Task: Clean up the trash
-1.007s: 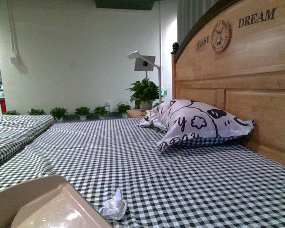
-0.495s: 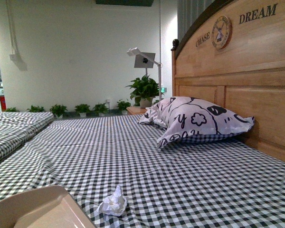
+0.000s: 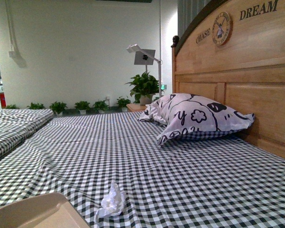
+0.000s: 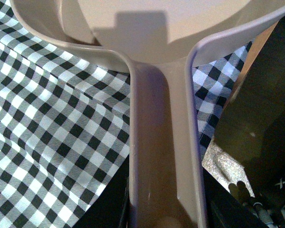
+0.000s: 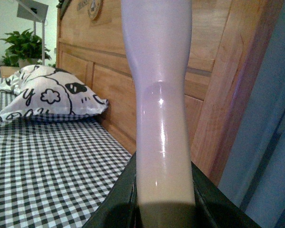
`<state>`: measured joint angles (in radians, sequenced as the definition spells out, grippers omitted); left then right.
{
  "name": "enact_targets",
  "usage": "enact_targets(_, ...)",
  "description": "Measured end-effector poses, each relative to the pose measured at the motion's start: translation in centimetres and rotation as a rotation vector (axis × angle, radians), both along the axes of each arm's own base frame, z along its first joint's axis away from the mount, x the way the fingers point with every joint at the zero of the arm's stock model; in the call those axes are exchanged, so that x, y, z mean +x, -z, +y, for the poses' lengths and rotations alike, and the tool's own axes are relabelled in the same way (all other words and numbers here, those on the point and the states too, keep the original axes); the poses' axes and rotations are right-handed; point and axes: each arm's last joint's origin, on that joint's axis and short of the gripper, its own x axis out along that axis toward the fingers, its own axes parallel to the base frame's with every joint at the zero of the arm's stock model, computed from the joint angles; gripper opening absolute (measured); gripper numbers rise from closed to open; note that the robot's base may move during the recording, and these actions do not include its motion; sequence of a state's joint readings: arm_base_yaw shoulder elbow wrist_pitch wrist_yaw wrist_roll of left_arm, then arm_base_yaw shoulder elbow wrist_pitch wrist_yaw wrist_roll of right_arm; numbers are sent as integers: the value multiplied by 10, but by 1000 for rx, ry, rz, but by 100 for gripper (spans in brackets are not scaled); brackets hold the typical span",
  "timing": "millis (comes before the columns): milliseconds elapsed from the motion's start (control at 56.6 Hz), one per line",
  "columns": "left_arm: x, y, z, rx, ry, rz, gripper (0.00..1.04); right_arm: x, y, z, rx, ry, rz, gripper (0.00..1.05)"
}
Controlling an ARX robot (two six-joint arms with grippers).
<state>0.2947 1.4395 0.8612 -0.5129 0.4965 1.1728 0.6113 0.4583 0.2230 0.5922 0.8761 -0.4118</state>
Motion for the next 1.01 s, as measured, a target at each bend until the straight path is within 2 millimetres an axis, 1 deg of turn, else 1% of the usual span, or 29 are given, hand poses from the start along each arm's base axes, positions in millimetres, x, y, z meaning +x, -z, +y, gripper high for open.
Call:
enact_targets(212, 0, 0, 0, 2, 1, 0, 26, 0, 0, 0, 0, -4, 7, 20)
enact_targets(318, 0, 0, 0, 3, 2, 0, 26, 7, -5, 2, -15, -91, 173, 20)
enact_targets(424, 0, 0, 0, 3, 3, -1, 26, 18, 4, 1, 6, -145, 338, 20)
enact_targets(459, 0, 0, 0, 4, 2, -1, 26, 25, 10, -1, 31, -160, 388, 20)
enact_targets(530, 0, 0, 0, 4, 3, -1, 26, 37, 14, -2, 74, -183, 434, 20)
enact_targets(636, 0, 0, 0, 4, 3, -1, 26, 58, 14, -2, 136, -230, 464, 20)
enact_targets(706, 0, 0, 0, 5, 4, -1, 26, 80, 14, 3, 177, -286, 489, 20)
enact_targets(795, 0, 0, 0, 5, 4, -1, 26, 111, 14, 15, 224, -372, 538, 20)
enact_targets(848, 0, 0, 0, 5, 4, -1, 26, 126, 16, 22, 234, -393, 563, 20)
enact_targets(901, 0, 0, 0, 5, 4, -1, 26, 144, 21, 32, 243, -423, 607, 20)
enact_targets(954, 0, 0, 0, 5, 4, -1, 26, 156, 26, 42, 240, -443, 644, 20)
enact_targets(989, 0, 0, 0, 5, 4, -1, 26, 168, 32, 52, 236, -468, 680, 20)
enact_targets(1007, 0, 0, 0, 5, 4, -1, 26, 170, 34, 54, 233, -474, 688, 20)
